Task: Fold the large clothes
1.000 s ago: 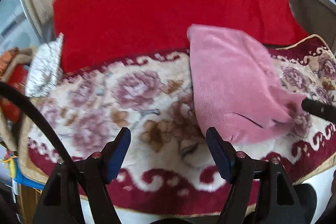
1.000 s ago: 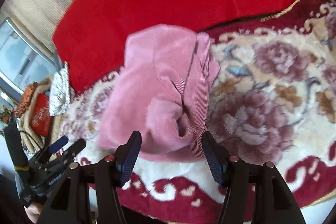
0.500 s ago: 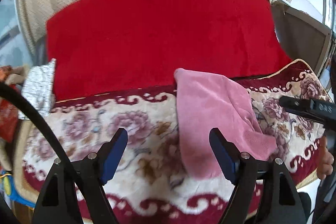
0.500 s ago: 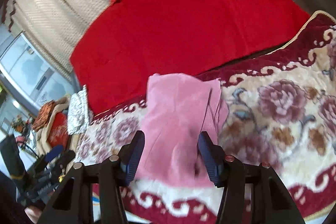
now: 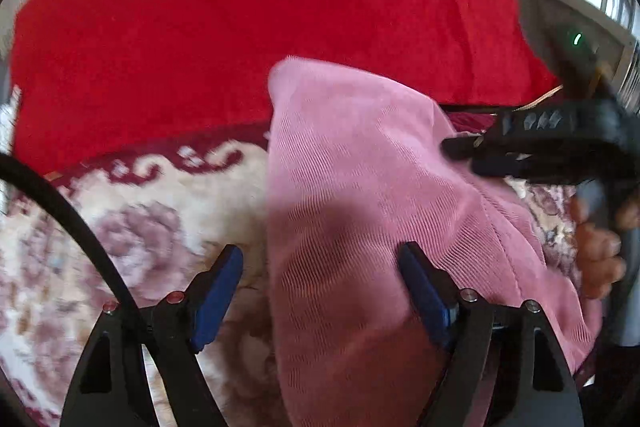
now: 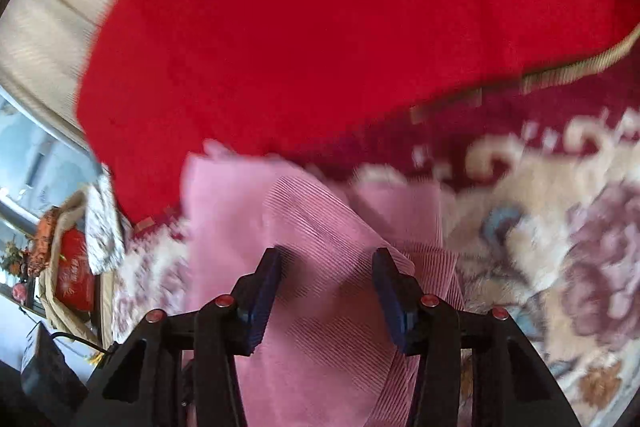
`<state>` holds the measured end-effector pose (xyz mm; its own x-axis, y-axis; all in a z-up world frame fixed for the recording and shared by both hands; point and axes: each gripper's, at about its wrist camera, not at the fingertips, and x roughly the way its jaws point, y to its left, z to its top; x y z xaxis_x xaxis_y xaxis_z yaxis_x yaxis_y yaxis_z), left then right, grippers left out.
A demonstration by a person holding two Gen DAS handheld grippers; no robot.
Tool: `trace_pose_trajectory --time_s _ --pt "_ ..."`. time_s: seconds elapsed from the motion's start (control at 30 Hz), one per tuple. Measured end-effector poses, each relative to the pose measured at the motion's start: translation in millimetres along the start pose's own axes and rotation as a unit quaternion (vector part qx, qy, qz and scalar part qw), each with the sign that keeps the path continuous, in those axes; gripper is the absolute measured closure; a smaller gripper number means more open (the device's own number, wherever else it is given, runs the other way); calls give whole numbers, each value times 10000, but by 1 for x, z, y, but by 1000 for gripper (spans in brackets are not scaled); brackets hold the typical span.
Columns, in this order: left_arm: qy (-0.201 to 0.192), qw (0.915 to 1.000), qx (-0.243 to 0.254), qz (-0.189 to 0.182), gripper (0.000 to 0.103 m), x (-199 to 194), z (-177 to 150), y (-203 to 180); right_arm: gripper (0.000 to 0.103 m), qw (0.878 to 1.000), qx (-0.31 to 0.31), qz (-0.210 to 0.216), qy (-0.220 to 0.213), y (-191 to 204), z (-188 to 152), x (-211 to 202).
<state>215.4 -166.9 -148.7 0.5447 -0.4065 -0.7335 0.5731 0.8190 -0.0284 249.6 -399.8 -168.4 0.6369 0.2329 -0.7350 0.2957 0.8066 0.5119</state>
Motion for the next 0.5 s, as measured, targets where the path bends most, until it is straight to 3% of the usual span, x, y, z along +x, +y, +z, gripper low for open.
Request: trace_pose_trajectory --time_s 0.1,0.3,0.4,0.5 --pt "292 9991 -215 -225 19 3 9 9 55 9996 -195 -151 -110 7 -1 -2" --pt "25 9979 -629 -179 19 -29 8 33 55 9969 -406 185 -642 25 -25 -57" --pt "-174 9979 -624 -74 20 -53 2 44 55 9923 -836 166 -898 42 -47 -86" --pt "-186 9984 -537 44 20 -61 -6 50 55 9901 -1024 381 -881 53 -71 -98"
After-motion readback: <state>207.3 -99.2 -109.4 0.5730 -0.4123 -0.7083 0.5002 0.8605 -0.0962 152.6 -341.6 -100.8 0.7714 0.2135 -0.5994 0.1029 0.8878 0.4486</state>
